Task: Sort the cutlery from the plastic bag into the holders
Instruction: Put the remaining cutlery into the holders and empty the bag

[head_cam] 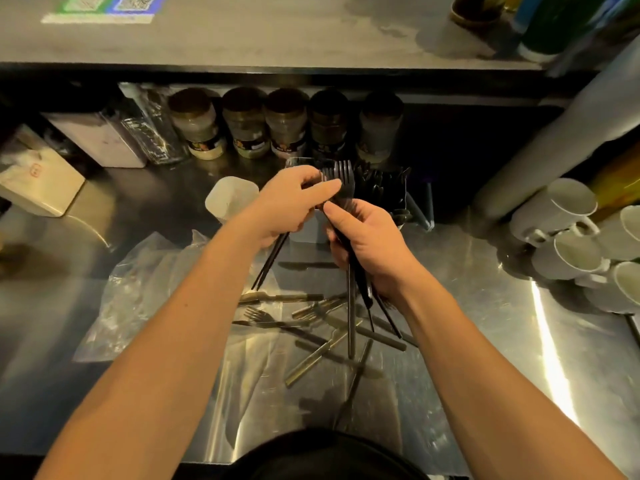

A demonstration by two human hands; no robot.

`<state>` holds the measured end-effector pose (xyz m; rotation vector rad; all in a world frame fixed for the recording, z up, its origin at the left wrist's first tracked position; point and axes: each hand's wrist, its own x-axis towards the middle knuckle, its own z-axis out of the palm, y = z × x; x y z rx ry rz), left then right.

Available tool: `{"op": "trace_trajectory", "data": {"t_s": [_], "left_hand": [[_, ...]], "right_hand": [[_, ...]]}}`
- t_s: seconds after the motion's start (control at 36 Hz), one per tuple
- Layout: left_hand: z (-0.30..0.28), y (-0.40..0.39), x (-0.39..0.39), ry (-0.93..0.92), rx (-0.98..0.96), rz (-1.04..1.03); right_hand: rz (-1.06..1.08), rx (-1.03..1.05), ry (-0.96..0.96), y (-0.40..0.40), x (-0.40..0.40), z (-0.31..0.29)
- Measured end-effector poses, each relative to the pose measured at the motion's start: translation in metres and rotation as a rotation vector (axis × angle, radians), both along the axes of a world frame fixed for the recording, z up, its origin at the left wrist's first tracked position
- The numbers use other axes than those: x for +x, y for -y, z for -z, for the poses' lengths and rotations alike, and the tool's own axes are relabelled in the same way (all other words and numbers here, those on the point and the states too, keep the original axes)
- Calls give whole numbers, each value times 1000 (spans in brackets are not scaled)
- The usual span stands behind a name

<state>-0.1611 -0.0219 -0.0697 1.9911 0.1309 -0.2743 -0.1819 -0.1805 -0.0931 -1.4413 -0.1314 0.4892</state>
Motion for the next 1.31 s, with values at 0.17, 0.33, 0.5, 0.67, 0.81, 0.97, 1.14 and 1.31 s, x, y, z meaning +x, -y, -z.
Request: {"op": "trace_trajectory", "data": {"t_s": [0.17,0.33,0.5,0.67,0.81,0.97,1.14,1.31], "left_hand": [[1,0,5,135,49,-89],[-19,-23,18,287,-295,-439],[-29,-35,27,459,-493,-610],[-22,-26,20,194,-123,-281],[-5,2,1,-58,9,110],[-5,2,8,182,-93,-191],[-28,-31,26,417,-303,-587],[-21,-25,20,96,-95,-287]], "right_hand": [[-46,8,-29,2,0,0],[-113,-96,-47,5,-5,13],[-27,39,-180,6,-5,13],[5,198,-234,6,0,7],[10,167,-176,2,3,4],[-58,83,-160,2,-1,8],[-103,-1,-196,3,-5,14],[-99,103,-222,-2,-4,8]]}}
